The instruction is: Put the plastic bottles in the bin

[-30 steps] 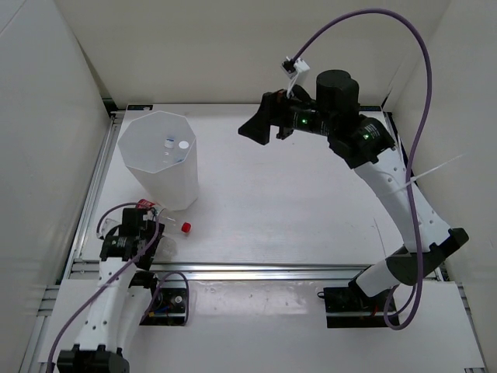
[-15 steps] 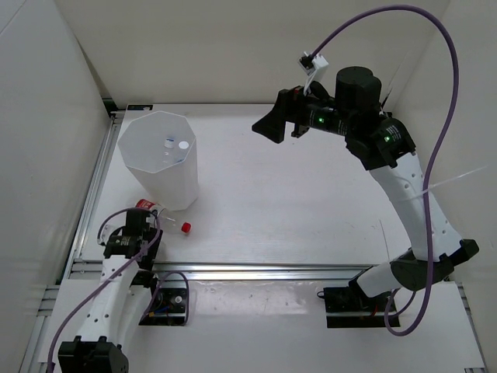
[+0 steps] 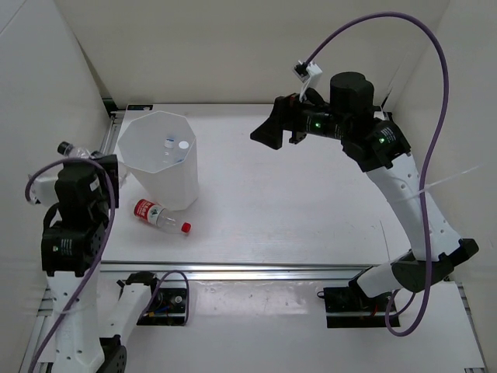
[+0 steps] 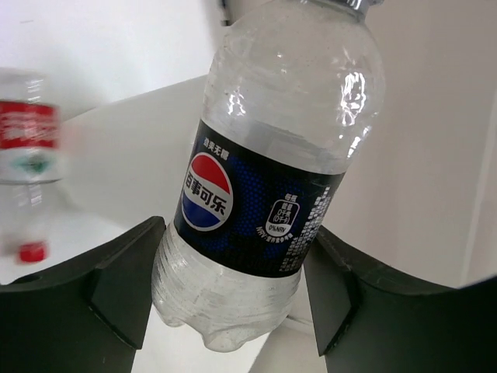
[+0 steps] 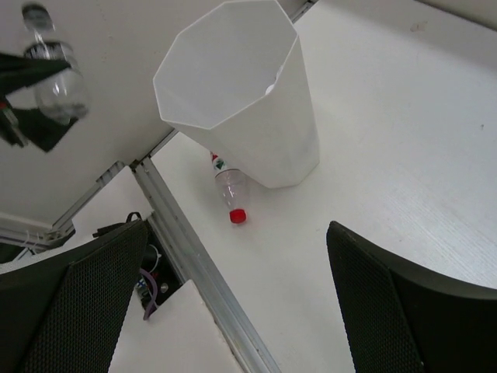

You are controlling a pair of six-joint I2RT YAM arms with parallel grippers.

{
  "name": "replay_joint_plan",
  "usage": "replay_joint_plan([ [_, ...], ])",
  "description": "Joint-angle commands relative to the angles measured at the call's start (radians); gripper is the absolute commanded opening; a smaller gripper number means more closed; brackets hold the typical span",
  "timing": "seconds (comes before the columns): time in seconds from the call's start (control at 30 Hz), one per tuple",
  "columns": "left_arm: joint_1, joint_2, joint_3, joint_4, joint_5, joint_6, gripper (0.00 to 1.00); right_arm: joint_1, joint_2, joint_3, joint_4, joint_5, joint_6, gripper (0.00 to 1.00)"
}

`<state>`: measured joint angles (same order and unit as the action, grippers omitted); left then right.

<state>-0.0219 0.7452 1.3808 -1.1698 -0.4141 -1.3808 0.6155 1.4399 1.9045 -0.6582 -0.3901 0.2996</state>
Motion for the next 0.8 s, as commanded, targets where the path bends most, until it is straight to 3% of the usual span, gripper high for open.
replay_joint_plan([
  [0.0,-0.006,0.103,-0.006,0.231,0.032,0.070,0.54,-0.002,-0.015,-0.019,0.006,-0.020,0.006,1.00],
  [0.13,-0.019,0.289,0.013,0.367,0.165,0.124,0.63,-0.002,-0.015,-0.019,0.006,-0.010,0.006,1.00],
  [0.27,-0.076,0.397,0.109,0.424,0.192,0.227,0.70,-0.011,-0.036,-0.054,0.006,0.013,0.006,1.00],
  [0.3,-0.085,0.407,0.118,0.424,0.202,0.251,0.77,-0.011,-0.062,-0.082,0.006,0.022,0.006,1.00],
  [0.33,-0.085,0.420,0.133,0.424,0.213,0.302,0.97,-0.011,-0.071,-0.097,0.006,0.033,0.006,1.00],
  [0.43,-0.085,0.408,0.185,0.386,0.251,0.399,1.00,-0.011,-0.105,-0.145,0.006,0.043,0.006,1.00],
  [0.53,-0.112,0.295,0.173,0.334,0.117,0.413,1.00,-0.022,-0.134,-0.174,0.006,0.053,0.006,1.00],
  [0.63,-0.112,0.088,0.001,0.254,-0.060,0.272,1.00,-0.043,-0.145,-0.196,0.006,0.062,0.006,1.00],
  [0.73,-0.112,-0.110,-0.225,0.282,-0.019,0.218,1.00,-0.053,-0.145,-0.206,0.006,0.050,0.006,1.00],
  [0.77,-0.112,-0.160,-0.262,0.238,0.004,0.122,1.00,-0.053,-0.145,-0.206,0.006,0.037,0.006,1.00],
])
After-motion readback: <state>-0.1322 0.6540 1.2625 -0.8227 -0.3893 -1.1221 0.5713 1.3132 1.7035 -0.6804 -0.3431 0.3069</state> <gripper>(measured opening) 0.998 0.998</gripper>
